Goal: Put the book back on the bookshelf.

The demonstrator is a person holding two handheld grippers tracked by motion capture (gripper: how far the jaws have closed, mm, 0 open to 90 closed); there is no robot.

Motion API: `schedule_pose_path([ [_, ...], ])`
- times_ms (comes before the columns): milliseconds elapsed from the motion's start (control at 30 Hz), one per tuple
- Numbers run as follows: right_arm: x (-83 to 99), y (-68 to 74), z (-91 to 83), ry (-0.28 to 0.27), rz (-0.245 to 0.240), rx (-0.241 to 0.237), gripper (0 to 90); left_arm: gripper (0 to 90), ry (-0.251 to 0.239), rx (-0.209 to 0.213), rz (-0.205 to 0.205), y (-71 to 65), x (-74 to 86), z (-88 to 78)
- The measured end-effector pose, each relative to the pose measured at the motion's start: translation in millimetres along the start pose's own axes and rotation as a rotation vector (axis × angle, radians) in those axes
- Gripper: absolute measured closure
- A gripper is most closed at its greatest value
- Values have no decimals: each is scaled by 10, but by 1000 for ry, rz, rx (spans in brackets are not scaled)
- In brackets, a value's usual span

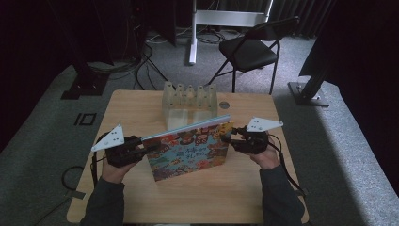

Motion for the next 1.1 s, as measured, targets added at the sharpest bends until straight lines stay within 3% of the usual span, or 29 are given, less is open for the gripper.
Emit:
schedule_pose_path([
  [33,4,3,-2,-1,0,-5,596,599,-13,6,-9,-3,11,-2],
  [133,22,-3,-20,-8,9,-19,589,533,-7,11,-18,-13,70,38],
  [300,70,-19,-45,-5,11,-25,579,519,3,7,-19,-13,116,89],
  [633,139,-39,-50,10,16,-25,580,578,0,21,-10,-62,177,158],
  [800,192,-62,-70,20,17,-21,578,577,-7,46,-30,-85,190,186],
  [1000,243,-85,-94,24,27,-20,576,608,-8,40,-15,-110,200,185],
  [1100,260,-89,-104,24,27,-17,577,622,-12,57,-12,-141,209,197],
])
Point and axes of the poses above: each handheld gripper's, and its own axes: z roughly forward along the jaws, x roughly out of its underside, y roughly to its left, the point moved 7 cm from there along z, roughly forward along the jaws, and after that the axes turned 12 degrees about y, right-handed, at the moved point
